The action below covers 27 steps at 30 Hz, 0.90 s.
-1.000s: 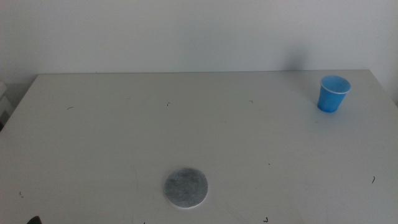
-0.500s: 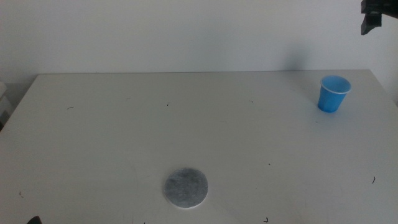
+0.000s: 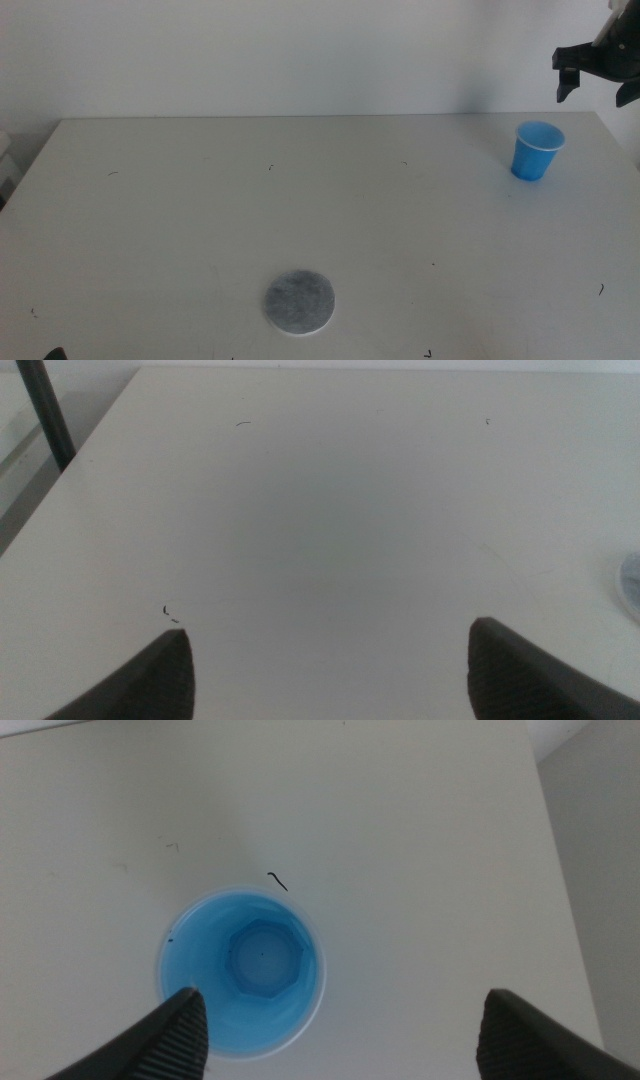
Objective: Place an empty cup on a cup mat.
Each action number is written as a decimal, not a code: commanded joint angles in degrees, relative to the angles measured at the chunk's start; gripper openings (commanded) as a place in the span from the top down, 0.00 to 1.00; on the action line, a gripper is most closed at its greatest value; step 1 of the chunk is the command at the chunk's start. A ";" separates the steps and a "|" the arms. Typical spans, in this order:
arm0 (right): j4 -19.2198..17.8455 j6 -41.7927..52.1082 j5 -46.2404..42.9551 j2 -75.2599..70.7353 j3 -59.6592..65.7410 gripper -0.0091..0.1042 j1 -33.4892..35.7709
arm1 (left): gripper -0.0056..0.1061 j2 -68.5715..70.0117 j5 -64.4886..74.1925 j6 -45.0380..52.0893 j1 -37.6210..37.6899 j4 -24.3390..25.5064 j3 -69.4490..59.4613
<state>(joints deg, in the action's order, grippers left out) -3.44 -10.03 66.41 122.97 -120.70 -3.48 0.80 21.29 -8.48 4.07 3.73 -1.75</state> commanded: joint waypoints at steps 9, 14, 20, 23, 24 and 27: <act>1.31 0.15 -3.69 4.77 -6.05 0.26 -1.00 | 0.01 0.71 -3.78 -0.61 -0.06 0.02 0.34; 1.31 0.15 -4.77 7.64 -6.05 0.28 -1.00 | 0.01 0.71 -3.78 -0.61 -0.06 0.02 0.34; 1.31 0.15 -6.50 9.68 -6.05 0.38 -1.00 | 0.01 0.71 -3.78 -0.61 -0.06 0.02 0.34; 1.51 0.15 -6.50 10.27 -6.05 0.45 -1.00 | 0.01 0.71 -3.78 -0.61 -0.06 0.02 0.34; 1.51 0.15 -6.44 10.46 -6.05 0.48 -1.00 | 0.01 0.71 -3.78 -0.61 -0.06 0.02 0.34; 1.92 0.15 -6.58 10.82 -6.05 0.59 -1.00 | 0.01 0.71 -3.78 -0.61 -0.06 0.02 0.34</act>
<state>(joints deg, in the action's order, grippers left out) -1.36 -10.03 61.64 137.81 -124.87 -3.91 0.80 21.29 -8.48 4.07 3.73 -1.75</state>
